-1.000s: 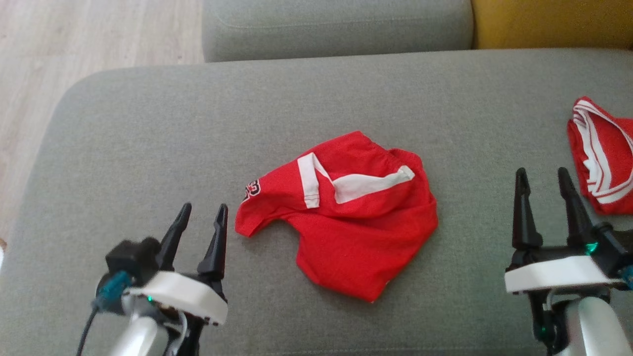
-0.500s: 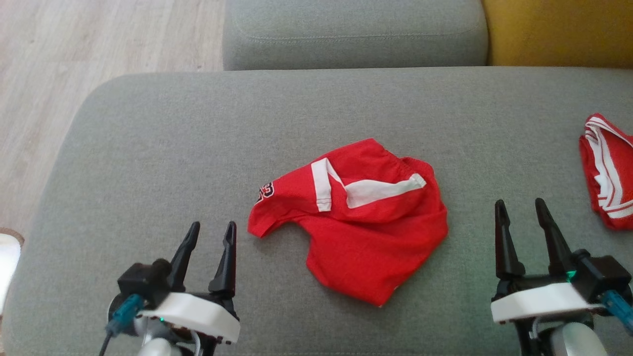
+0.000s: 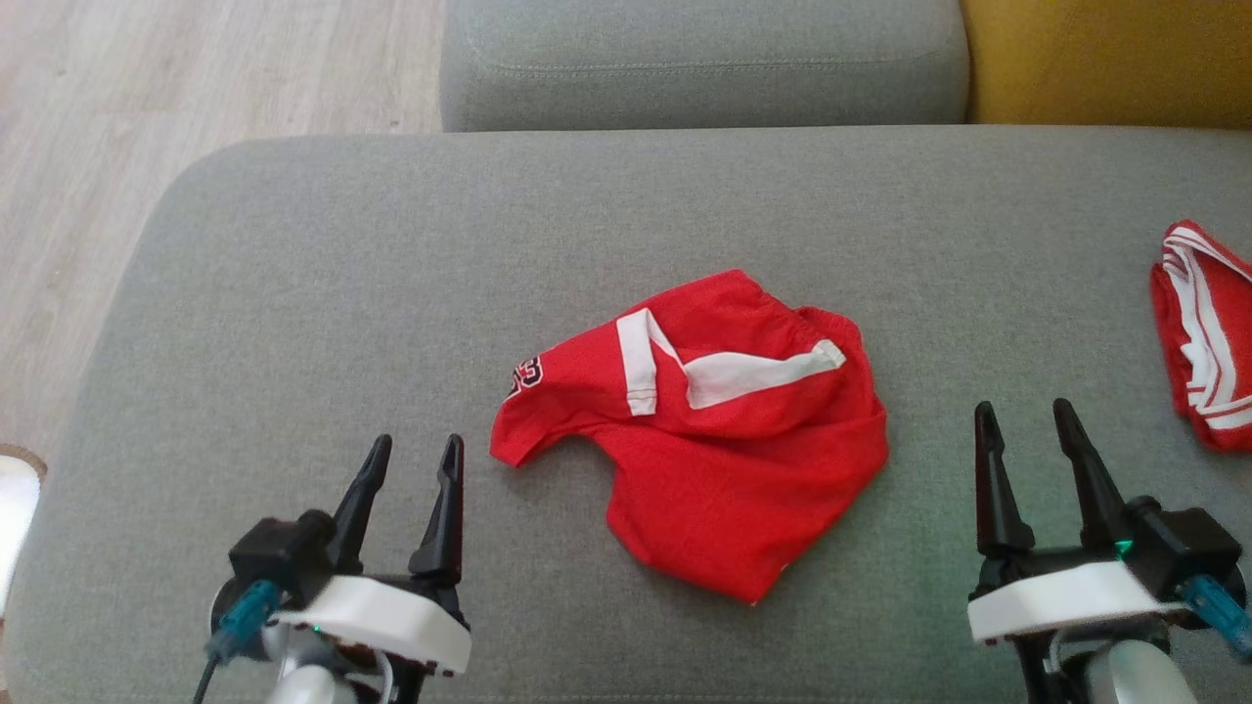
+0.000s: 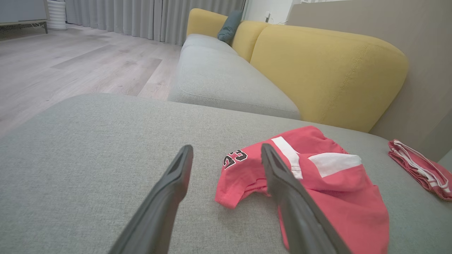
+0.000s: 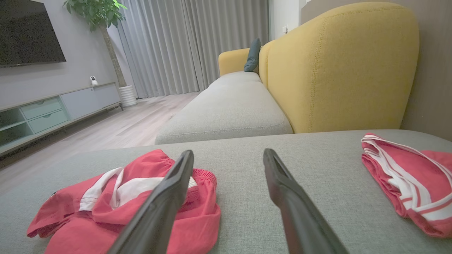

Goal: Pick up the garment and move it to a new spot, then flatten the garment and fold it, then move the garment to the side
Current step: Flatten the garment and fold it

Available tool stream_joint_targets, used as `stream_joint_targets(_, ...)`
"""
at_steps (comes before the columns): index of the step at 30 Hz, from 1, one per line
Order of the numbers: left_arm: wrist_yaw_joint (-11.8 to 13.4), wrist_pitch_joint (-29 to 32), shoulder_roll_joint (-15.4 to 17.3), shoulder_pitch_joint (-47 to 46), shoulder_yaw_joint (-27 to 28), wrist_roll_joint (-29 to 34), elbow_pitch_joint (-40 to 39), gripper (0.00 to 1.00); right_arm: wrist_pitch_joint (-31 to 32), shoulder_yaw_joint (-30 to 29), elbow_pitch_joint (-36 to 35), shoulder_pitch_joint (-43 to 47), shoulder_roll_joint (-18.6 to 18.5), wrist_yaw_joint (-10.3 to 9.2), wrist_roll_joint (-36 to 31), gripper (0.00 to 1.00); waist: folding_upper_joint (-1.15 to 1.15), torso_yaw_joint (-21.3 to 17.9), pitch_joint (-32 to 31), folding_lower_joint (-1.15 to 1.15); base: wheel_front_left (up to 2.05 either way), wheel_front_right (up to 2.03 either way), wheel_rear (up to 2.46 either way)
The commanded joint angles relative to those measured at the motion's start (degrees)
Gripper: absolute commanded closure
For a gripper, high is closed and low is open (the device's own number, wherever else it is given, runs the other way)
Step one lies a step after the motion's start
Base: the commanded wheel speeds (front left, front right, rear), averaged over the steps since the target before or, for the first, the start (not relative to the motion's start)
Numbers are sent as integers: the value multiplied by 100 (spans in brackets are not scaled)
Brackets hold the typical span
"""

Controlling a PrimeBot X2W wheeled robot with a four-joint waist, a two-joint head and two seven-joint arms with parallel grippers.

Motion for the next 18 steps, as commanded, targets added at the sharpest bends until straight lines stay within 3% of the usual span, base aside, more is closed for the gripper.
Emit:
stream_joint_targets(1,-45,-71,6,-162,269,78,-163,0,-78,152,-166,-250,-32,37,20,0,0,-2,12,0,0,0,0)
stream_joint_targets(18,-209,-71,-120,-262,378,279,-92,0,-101,140,-166,-364,-32,37,17,0,0,-79,266,0,0,0,0)
